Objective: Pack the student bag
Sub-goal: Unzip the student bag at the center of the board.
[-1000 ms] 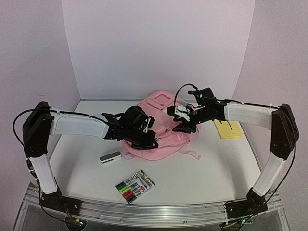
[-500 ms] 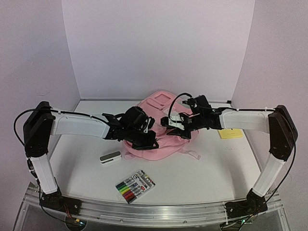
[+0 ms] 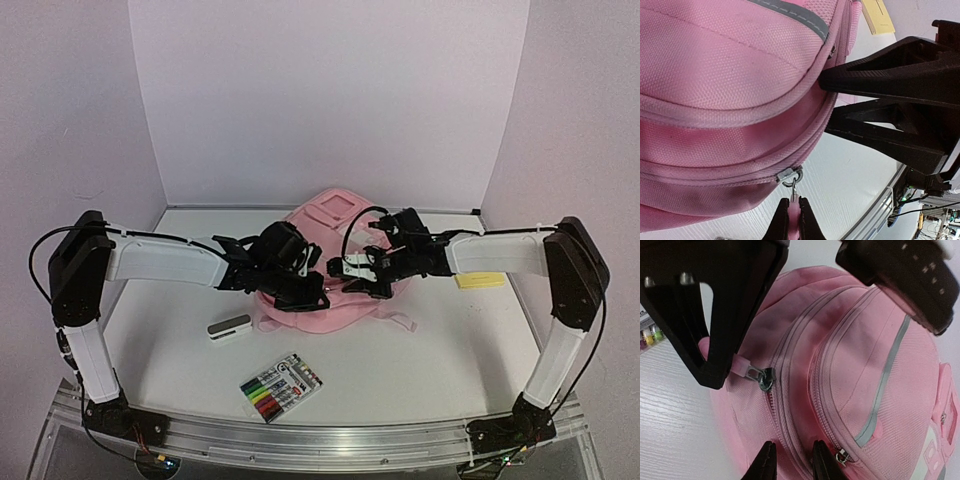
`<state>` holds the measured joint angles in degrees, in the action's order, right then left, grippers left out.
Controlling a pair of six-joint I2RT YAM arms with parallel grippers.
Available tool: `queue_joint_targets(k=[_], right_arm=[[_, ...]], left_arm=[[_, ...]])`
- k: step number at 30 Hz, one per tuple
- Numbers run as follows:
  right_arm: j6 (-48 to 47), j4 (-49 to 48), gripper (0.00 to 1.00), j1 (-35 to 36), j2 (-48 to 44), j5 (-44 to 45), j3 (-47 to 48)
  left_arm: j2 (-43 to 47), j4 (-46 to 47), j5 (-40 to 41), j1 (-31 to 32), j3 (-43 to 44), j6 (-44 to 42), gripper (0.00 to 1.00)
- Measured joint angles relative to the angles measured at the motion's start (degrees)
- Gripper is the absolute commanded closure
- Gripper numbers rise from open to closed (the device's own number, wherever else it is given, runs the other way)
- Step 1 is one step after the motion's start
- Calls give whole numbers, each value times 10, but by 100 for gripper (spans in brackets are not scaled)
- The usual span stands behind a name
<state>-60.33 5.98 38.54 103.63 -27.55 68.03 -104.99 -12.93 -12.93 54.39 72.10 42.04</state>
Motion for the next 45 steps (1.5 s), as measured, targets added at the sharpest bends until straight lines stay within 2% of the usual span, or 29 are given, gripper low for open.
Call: queue_joint_targets(k=[3,5,11,15,24,25,26,28,30,37,45], right_arm=[[-6,-2,95,1,8,8,8],[-10,-2,100,1,10,13,10],[-12,-5,100,3,7,29,7],[-14,-12,100,-8,-16,23,-13],[-44,-4,100,-75,-60,-45,-41],[-46,-1,99,-81,-60,-50,-41],[-47,1,93,-87,-60,-53,-40],[-48,8,74,-95,-60,-57,-38],[-40,20,64,-100,-61,-56,-34],[12,41,52,-85,-89,-25,-22],[73,40,54,11,-94,-5,3]], left_arm=[[0,0,0,0,0,0,100],[0,1,0,-1,0,0,100],[6,0,8,-11,-9,0,100],[43,-30,32,-33,-34,-2,100],[92,-49,70,-84,-52,-20,100],[93,-48,70,-84,-52,-22,100],[94,-46,67,-84,-52,-26,100],[93,-44,56,-84,-51,-32,100],[90,-47,43,-83,-46,-36,100],[59,-62,8,-78,-17,-42,100],[55,-61,-6,-78,-17,-41,100]])
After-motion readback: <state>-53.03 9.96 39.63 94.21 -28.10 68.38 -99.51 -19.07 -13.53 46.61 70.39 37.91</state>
